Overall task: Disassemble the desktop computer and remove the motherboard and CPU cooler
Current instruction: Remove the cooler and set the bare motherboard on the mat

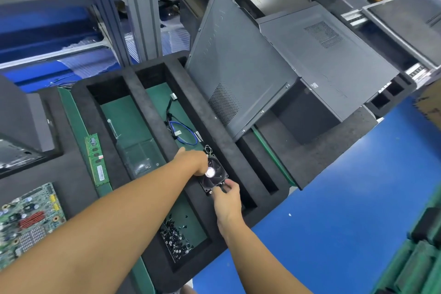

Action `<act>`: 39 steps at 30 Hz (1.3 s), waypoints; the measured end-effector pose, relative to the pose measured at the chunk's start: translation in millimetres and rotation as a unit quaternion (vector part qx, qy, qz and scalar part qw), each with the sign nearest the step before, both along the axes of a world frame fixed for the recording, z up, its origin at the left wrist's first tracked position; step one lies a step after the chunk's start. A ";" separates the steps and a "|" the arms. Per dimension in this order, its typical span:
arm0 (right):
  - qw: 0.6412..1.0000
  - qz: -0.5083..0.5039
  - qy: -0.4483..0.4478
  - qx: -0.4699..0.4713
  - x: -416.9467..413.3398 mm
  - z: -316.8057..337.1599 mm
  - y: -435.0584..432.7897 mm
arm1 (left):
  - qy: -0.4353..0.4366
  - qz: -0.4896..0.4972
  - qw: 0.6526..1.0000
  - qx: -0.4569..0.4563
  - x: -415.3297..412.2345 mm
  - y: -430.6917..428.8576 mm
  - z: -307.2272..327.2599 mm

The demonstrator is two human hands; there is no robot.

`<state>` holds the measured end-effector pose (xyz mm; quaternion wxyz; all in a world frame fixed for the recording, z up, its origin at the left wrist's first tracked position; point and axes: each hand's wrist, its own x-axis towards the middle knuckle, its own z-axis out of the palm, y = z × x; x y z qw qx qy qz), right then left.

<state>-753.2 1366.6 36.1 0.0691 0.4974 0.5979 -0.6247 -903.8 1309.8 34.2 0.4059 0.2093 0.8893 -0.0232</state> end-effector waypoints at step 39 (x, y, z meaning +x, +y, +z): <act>0.868 0.475 0.143 0.023 19.8 97.8 -301.1 | 0.212 0.488 0.782 0.324 211.4 -466.4 74.5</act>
